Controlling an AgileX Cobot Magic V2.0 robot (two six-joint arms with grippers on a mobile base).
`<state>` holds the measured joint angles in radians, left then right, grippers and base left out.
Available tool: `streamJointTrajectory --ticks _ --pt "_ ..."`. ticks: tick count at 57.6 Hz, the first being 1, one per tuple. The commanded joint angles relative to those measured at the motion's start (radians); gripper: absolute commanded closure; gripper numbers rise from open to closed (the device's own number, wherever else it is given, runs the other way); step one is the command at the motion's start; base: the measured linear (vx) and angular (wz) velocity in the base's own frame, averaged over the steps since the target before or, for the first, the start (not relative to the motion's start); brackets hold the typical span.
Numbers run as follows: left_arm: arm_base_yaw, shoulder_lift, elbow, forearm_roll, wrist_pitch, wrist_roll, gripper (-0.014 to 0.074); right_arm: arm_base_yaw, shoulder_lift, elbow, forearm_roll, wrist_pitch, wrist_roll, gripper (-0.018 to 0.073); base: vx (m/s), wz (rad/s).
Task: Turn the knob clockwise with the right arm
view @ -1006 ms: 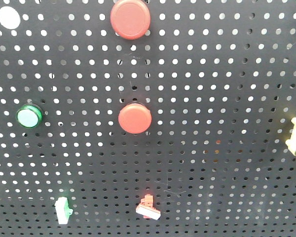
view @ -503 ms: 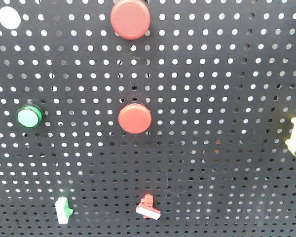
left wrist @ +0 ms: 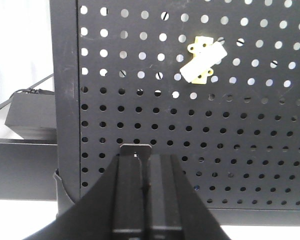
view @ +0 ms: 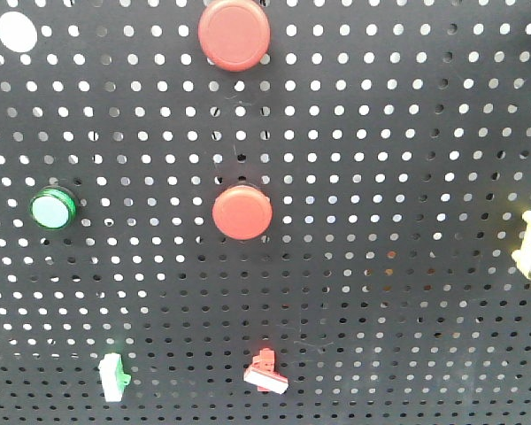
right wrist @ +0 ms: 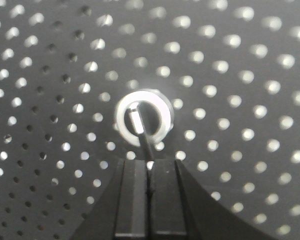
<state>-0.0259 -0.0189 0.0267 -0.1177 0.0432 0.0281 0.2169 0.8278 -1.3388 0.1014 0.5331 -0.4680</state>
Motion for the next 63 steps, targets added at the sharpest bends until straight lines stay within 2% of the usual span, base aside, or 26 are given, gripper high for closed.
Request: streamJointTrajectory --ticks 1,10,23,35,55,63 --pt "0.002 0.0 0.013 -0.008 -0.082 -0.01 0.0603 0.001 0.0 -0.027 0.001 -0.107 -0.019 0.0565 0.0 0.0" --pt "0.002 0.0 0.013 -0.008 -0.082 -0.01 0.0603 0.001 0.0 -0.027 0.002 -0.165 -0.023 0.0526 0.0 0.0" --pt "0.002 0.0 0.013 -0.008 -0.082 -0.01 0.0603 0.072 0.033 -0.026 -0.006 -0.18 -0.069 0.0391 0.0 0.0" --pt "0.002 0.0 0.013 -0.008 -0.082 -0.01 0.0603 0.07 0.053 -0.026 -0.003 -0.185 -0.093 0.0283 0.0 0.0" --pt "0.002 0.0 0.013 -0.008 -0.082 -0.01 0.0603 0.07 0.082 -0.026 -0.003 -0.241 -0.093 0.0281 0.0 0.0" --pt "0.002 0.0 0.013 -0.008 -0.082 -0.01 0.0603 0.07 0.096 -0.026 -0.003 -0.241 -0.09 0.0342 0.0 0.0"
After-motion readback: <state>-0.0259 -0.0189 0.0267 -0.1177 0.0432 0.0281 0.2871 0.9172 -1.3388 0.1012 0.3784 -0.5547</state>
